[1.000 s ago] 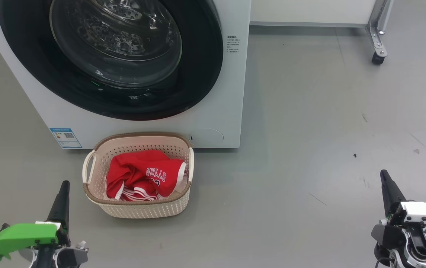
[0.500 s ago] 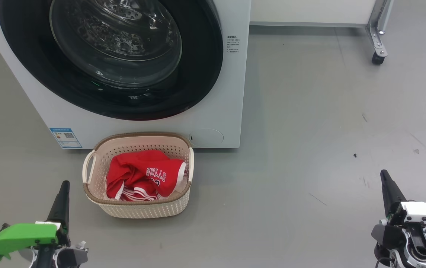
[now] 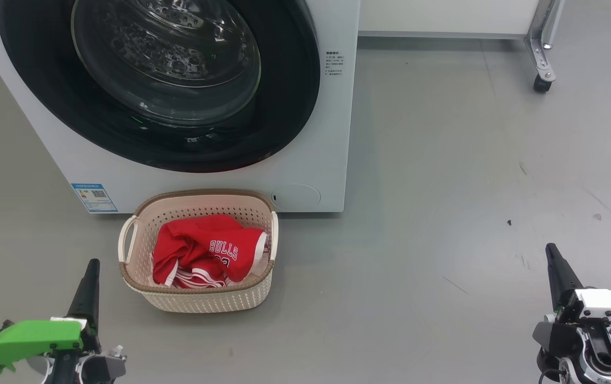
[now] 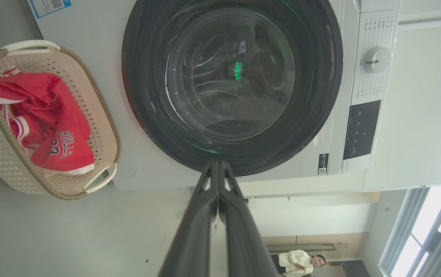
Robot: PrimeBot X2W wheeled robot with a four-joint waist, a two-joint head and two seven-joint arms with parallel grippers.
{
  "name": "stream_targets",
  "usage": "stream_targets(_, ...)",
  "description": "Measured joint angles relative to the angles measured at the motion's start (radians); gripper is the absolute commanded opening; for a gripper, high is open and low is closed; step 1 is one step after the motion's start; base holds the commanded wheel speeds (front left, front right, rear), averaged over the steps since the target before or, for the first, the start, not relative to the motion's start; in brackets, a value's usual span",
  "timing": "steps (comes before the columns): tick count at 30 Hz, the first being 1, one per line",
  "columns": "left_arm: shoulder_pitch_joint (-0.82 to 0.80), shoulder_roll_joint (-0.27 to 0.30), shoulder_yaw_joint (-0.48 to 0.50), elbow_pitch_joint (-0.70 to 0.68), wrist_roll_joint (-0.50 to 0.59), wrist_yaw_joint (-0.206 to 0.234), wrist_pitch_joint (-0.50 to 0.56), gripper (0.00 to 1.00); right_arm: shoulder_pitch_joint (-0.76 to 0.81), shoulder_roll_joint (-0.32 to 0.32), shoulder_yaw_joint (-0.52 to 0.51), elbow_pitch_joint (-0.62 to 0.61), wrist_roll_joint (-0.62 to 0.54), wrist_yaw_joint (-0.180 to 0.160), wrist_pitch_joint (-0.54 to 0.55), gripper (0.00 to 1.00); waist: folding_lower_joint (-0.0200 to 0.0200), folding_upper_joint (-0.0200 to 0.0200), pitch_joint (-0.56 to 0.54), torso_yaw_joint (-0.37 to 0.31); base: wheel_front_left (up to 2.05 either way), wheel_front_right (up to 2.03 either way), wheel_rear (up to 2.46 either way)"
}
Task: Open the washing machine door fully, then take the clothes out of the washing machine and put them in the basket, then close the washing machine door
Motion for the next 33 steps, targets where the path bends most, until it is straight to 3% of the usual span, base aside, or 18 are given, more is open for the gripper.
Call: stream_targets(33, 0.0, 0.0, 0.001, 0.0, 0.0, 0.0, 0.0, 0.0, 0.0, 0.0, -0.002, 0.0, 0.0, 0.0, 0.0, 0.0, 0.0, 0.0, 0.0, 0.0, 0.0, 0.0, 0.0)
